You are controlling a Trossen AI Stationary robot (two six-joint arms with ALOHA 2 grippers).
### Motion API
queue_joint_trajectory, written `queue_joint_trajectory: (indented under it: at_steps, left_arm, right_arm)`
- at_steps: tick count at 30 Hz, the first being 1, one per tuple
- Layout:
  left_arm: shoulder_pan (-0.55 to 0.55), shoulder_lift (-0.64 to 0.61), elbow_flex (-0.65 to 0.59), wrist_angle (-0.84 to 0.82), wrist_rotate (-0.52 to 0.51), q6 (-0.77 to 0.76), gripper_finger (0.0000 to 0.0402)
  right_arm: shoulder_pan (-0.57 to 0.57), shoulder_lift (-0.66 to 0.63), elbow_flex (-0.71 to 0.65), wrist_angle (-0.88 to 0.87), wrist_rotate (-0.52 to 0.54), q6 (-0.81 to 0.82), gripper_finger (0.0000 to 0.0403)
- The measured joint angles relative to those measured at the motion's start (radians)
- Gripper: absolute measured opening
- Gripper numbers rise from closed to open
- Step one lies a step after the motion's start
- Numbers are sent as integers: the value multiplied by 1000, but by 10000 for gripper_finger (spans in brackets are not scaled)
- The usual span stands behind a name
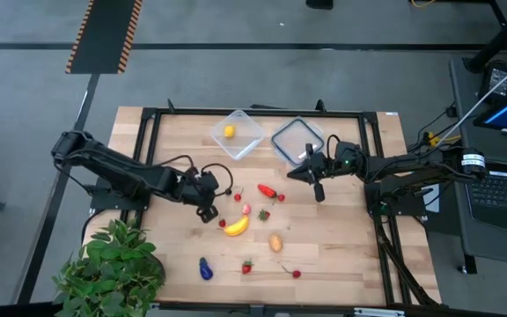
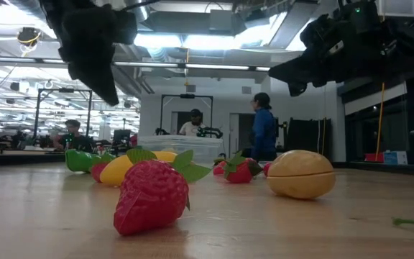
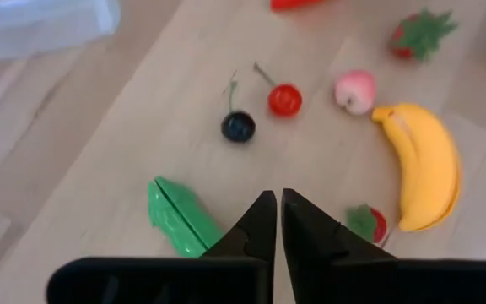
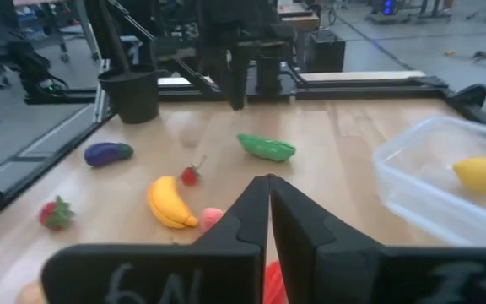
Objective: Pick and placing Produce into tupperware
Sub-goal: Put the pea pod into the transparent container
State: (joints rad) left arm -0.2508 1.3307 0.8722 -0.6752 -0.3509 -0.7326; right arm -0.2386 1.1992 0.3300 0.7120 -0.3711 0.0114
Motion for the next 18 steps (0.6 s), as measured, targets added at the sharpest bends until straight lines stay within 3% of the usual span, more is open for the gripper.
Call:
queue_joint_trajectory:
  at_steps: [5,12,18]
  left_arm:
    - [0,22,0,-38,10,-42,52]
    - [2,16,0,-184,44,-305,118]
    - [2,16,0,-217,76,-361,163]
  right_arm:
    - [0,0,0,-4,-49,37,21]
    - [2,0,0,-10,-51,37,21]
    - [2,0,0,-32,-51,36,21]
